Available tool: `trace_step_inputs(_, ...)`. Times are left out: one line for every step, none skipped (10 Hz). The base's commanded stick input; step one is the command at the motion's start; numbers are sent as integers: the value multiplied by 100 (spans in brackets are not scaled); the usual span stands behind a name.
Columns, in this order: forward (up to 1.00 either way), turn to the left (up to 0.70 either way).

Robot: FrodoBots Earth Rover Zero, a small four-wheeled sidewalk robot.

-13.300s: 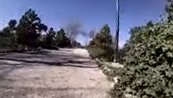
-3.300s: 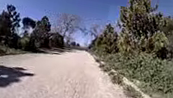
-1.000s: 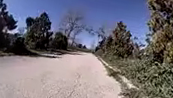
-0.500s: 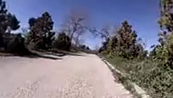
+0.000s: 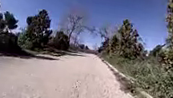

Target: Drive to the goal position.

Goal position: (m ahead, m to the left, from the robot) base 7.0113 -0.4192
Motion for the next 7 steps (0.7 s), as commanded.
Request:
trace_step_inputs(100, 0)
trace_step_inputs(100, 0)
trace_step_inputs(100, 0)
trace_step_inputs(100, 0)
trace_step_inputs(100, 0)
trace_step_inputs(100, 0)
trace_step_inputs(100, 0)
